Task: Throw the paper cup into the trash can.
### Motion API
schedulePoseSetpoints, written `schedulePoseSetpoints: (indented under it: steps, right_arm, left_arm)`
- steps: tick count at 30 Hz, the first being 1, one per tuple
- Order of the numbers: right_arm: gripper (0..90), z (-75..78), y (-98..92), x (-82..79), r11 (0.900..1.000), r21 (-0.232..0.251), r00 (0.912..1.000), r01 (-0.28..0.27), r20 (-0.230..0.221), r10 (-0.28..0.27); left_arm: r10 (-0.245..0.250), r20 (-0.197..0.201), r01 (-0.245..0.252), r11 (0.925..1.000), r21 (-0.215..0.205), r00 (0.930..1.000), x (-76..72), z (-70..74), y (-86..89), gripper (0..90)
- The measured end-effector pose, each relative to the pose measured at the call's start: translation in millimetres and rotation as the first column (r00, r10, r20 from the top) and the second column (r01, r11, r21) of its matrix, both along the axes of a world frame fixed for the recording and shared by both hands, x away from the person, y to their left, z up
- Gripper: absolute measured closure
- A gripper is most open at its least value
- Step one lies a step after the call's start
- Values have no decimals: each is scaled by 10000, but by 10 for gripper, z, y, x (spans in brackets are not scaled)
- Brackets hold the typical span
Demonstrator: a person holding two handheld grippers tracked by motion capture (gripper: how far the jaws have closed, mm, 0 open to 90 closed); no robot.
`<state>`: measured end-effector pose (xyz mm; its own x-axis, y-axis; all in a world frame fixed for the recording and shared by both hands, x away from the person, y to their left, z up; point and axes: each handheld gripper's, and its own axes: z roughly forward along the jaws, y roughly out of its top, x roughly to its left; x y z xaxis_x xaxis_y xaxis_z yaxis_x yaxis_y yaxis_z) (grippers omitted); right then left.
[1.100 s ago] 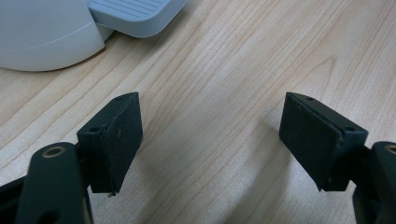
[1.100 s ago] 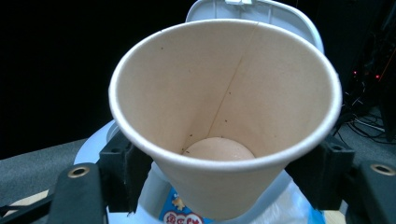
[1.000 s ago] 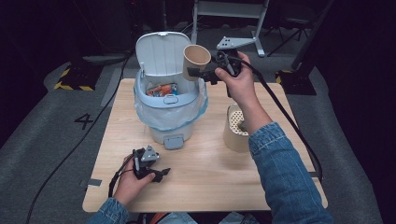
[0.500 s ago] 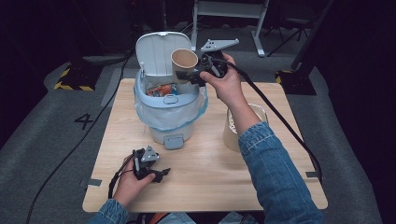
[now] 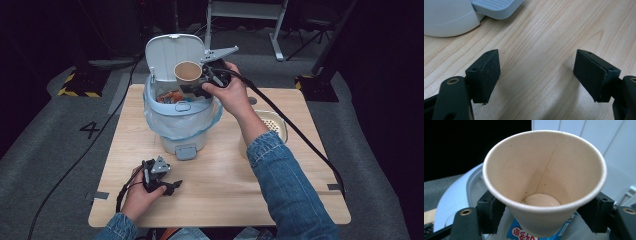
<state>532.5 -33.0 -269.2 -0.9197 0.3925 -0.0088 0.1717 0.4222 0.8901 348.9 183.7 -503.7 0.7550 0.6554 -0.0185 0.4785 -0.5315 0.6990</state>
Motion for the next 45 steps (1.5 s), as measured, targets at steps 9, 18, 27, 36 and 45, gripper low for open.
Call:
schedulePoseSetpoints:
  steps: [9,18,27,36,45]
  right_arm:
    - [198,-24,71,6,9993,282,9988,233,431,-245]
    - [178,179,-192,-106,10000,96,9961,-15,885,6]
    - [221,388,-656,-321,9986,-454,9948,271,994,-225]
    - [241,495,-1167,-504,9968,-300,9921,740,1042,-705]
    - [260,503,-1609,-611,9926,-484,9899,1114,936,-1065]
  left_arm:
    - [31,-25,-31,10000,-13,10000,-4,0,-1,223]
    - [27,-33,-27,10000,-59,10000,-2,-2,-1,223]
    - [45,-37,-45,10000,-75,10000,-2,-3,2,224]
    - [764,27,-764,9971,-55,9971,-47,-3,36,232]
    - [899,47,-899,9959,-10,9959,-127,-1,109,245]
